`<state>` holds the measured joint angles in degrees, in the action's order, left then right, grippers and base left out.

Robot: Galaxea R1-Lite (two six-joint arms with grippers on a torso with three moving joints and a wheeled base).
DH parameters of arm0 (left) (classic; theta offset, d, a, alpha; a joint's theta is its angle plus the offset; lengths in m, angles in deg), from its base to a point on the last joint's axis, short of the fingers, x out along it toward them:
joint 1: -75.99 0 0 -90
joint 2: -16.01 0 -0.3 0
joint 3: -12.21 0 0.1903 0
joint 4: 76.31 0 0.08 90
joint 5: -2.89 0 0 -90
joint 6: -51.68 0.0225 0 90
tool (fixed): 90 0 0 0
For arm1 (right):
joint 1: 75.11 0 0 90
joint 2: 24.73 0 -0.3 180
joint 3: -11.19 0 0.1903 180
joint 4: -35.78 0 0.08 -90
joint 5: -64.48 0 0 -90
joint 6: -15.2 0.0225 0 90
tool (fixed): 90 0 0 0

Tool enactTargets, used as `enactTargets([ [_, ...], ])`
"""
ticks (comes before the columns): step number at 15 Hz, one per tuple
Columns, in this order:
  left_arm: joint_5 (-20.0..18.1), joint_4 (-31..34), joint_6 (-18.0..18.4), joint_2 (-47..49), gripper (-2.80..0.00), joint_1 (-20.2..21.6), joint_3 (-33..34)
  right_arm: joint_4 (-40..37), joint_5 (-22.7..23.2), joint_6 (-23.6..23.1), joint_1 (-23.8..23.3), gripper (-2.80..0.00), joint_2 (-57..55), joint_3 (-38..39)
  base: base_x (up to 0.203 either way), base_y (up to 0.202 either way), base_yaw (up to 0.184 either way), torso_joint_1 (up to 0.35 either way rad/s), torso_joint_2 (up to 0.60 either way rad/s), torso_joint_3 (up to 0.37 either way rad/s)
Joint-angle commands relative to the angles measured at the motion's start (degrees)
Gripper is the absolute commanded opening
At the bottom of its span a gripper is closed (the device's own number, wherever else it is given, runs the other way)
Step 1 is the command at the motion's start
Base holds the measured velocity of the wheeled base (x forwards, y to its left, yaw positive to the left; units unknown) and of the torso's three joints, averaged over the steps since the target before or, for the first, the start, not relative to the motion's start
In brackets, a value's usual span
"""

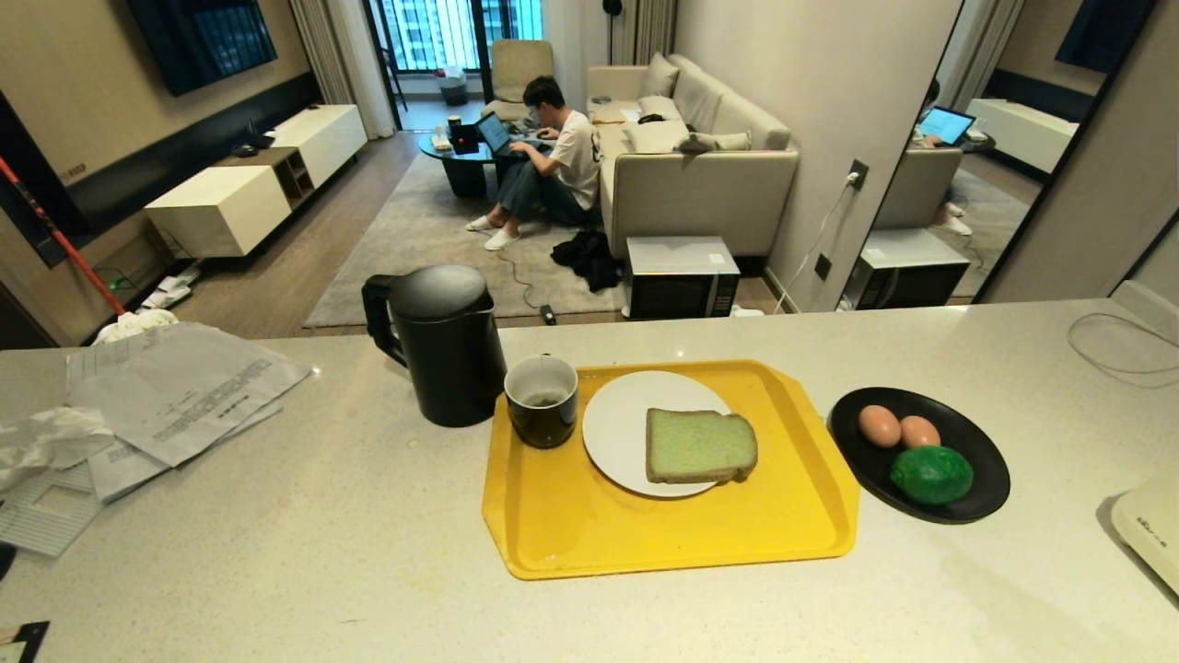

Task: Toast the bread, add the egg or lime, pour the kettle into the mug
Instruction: Pick up the bread slice

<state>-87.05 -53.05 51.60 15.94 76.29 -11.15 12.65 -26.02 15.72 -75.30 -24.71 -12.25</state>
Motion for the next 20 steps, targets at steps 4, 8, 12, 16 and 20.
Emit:
enactTargets([
  [4, 0.03, 0.02, 0.0, -0.01, -2.8, 0.05, 0.0, 0.02, -0.03, 0.0, 0.01, -2.8, -0.02, 0.07, 0.0, 0.0, 0.0, 0.0, 0.0, 0.0],
  [8, 0.03, 0.02, 0.0, -0.01, -2.8, 0.05, 0.0, 0.02, -0.02, 0.0, 0.01, -2.8, -0.02, 0.07, 0.0, 0.0, 0.0, 0.0, 0.0, 0.0],
  [12, 0.03, 0.02, 0.0, -0.01, -2.8, 0.05, 0.0, 0.02, 0.01, 0.0, 0.01, -2.8, -0.02, 0.07, 0.0, 0.0, 0.0, 0.0, 0.0, 0.0],
  [16, 0.03, 0.02, 0.0, -0.01, -2.8, 0.05, 0.0, 0.02, -0.03, 0.0, 0.01, -2.8, -0.02, 0.07, 0.0, 0.0, 0.0, 0.0, 0.0, 0.0],
  [20, 0.03, 0.02, 0.0, -0.01, -2.8, 0.05, 0.0, 0.02, 0.06, -0.08, 0.01, -2.8, -0.02, -0.01, 0.0, 0.0, 0.0, 0.0, 0.0, 0.0],
])
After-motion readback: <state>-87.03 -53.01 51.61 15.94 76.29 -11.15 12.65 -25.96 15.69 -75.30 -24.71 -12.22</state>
